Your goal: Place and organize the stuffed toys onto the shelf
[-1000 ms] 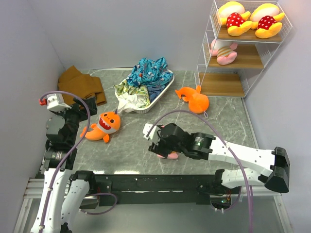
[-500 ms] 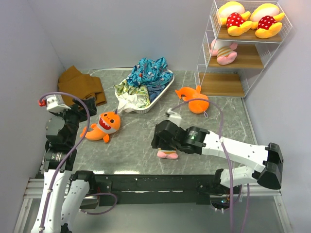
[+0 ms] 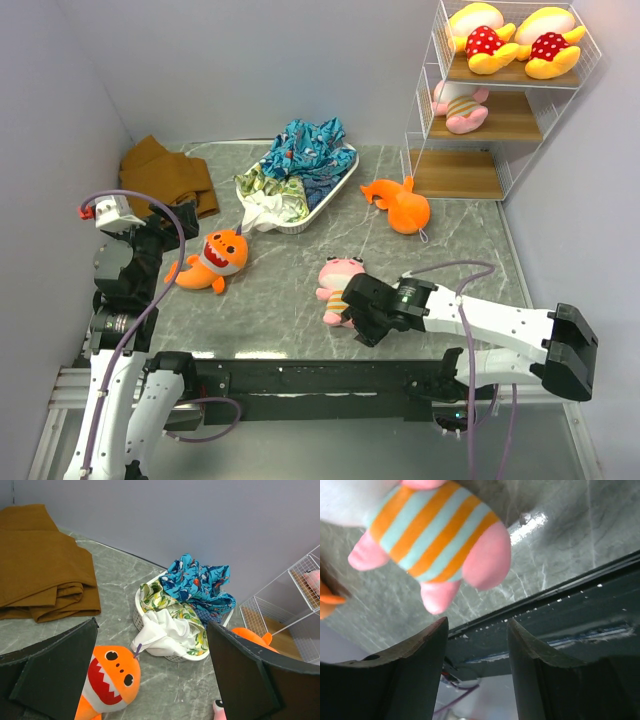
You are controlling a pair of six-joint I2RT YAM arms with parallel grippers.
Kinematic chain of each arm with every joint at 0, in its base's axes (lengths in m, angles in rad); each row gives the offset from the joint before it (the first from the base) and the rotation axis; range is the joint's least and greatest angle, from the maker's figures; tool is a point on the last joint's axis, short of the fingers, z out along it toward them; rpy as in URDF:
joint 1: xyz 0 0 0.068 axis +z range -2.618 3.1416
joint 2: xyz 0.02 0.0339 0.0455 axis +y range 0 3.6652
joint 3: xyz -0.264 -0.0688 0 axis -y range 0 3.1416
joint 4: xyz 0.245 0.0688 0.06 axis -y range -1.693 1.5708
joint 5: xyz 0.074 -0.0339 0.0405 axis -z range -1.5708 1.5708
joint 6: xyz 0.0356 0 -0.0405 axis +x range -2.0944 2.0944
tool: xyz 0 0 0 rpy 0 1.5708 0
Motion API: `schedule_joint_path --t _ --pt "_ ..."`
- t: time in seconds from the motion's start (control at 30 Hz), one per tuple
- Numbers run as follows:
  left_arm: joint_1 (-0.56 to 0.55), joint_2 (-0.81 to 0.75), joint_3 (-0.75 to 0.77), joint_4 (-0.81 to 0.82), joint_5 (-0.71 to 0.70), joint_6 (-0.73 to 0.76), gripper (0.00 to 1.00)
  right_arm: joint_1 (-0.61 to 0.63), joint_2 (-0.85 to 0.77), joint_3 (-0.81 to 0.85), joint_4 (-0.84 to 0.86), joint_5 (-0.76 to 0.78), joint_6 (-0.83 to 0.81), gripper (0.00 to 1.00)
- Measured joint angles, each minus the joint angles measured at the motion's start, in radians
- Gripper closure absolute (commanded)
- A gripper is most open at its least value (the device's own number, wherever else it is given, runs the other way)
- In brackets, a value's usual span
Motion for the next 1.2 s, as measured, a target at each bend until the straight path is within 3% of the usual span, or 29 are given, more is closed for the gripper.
schedule_joint_path --t 0.17,0.73,1.2 --pt "0.000 0.000 0.000 0.000 0.000 0.000 0.03 -0.012 -0.034 -0.097 0.084 0.000 0.080 0.44" --pt "0.000 0.002 0.000 0.000 0.000 0.002 0.04 -0.024 -0.084 -0.126 0.194 0.050 0.119 0.49" --pt "0.000 0.002 0.000 0.000 0.000 0.004 0.04 -0.033 0.027 -0.150 0.275 0.076 0.125 0.47"
